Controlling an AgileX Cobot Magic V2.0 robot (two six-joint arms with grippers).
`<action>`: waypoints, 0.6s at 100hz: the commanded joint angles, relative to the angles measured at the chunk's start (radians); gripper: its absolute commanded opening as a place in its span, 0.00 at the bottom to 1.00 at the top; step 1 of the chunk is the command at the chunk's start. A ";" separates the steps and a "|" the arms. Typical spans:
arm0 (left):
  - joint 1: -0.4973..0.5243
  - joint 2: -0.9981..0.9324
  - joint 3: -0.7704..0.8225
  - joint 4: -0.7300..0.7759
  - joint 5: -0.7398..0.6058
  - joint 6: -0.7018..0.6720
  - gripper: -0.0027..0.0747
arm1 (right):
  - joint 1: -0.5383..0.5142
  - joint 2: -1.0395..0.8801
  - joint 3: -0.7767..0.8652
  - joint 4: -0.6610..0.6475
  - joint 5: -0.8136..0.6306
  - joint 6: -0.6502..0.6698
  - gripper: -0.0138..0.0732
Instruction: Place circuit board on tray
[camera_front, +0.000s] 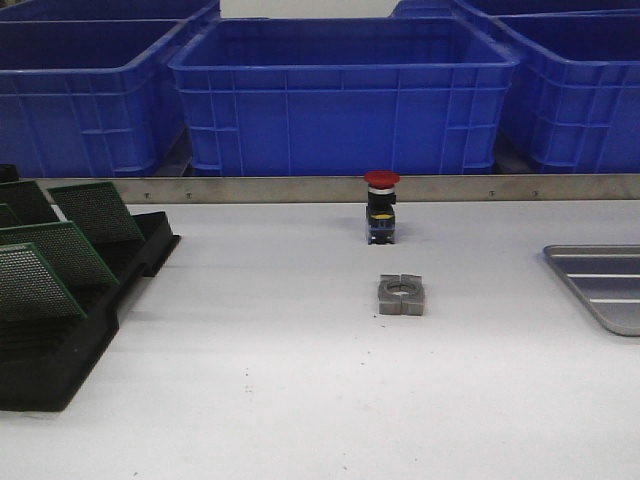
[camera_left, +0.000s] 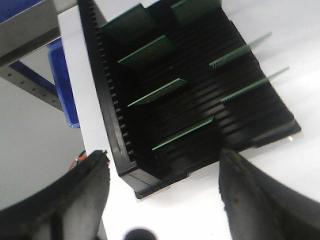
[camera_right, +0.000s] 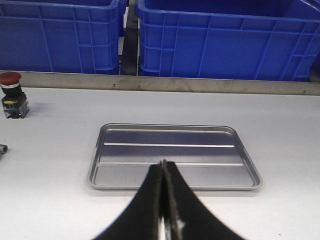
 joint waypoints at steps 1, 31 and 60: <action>-0.022 0.057 -0.043 -0.043 -0.055 0.206 0.63 | -0.004 -0.020 0.002 -0.011 -0.069 0.002 0.09; -0.091 0.281 -0.071 -0.043 -0.073 0.533 0.63 | -0.004 -0.020 0.002 -0.011 -0.069 0.002 0.09; -0.093 0.489 -0.085 0.061 -0.164 0.550 0.56 | -0.004 -0.020 0.002 -0.011 -0.069 0.002 0.09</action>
